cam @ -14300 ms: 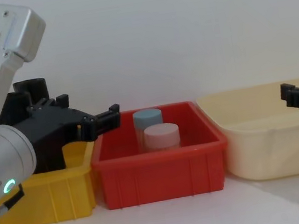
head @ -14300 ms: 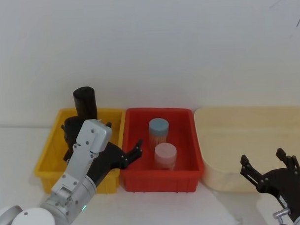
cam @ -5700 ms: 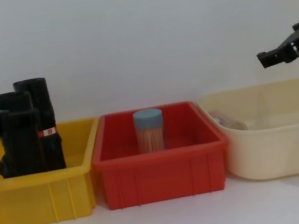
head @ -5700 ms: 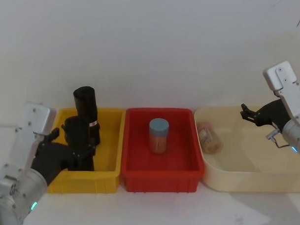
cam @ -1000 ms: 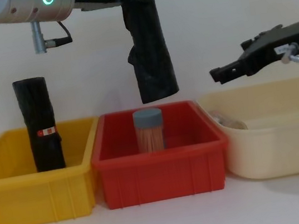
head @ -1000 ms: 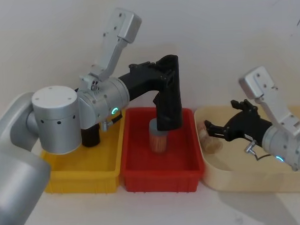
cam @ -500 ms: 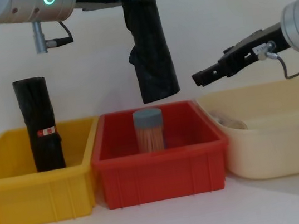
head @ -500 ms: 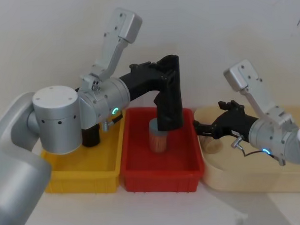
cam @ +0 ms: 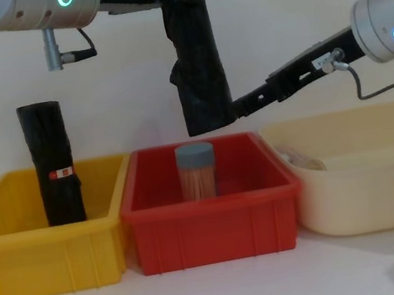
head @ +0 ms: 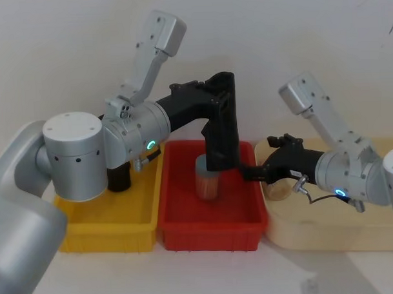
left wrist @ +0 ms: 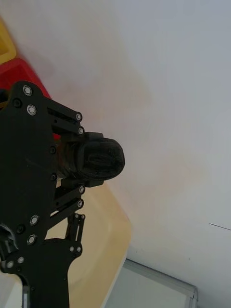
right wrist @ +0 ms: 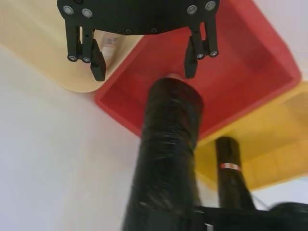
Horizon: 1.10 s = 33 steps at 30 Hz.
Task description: Pick up the garbage bag with the one hand and transfer it to the other hand.
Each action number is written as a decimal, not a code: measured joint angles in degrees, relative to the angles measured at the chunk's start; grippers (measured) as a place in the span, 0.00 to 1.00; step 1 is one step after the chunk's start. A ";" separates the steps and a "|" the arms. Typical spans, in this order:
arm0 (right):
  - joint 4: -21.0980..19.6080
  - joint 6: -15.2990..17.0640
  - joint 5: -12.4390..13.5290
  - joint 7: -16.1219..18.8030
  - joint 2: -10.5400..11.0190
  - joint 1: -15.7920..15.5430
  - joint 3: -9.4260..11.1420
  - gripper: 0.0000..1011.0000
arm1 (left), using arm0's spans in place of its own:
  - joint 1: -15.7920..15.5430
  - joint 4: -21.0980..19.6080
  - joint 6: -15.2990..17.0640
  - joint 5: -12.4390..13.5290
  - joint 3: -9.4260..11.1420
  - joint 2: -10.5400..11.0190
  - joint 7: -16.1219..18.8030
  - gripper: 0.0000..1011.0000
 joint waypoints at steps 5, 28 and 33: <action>-0.55 0.58 0.84 1.83 0.20 0.51 -0.71 0.99 | 0.00 0.00 0.00 0.00 0.00 0.00 0.00 0.37; 4.05 -0.11 1.74 1.30 -3.42 3.74 -2.82 0.99 | 0.00 0.00 0.00 0.00 0.00 0.00 0.01 0.37; 6.04 -0.80 1.81 0.42 -4.86 4.72 -3.12 0.99 | 0.00 0.00 0.00 0.00 0.00 0.00 0.01 0.37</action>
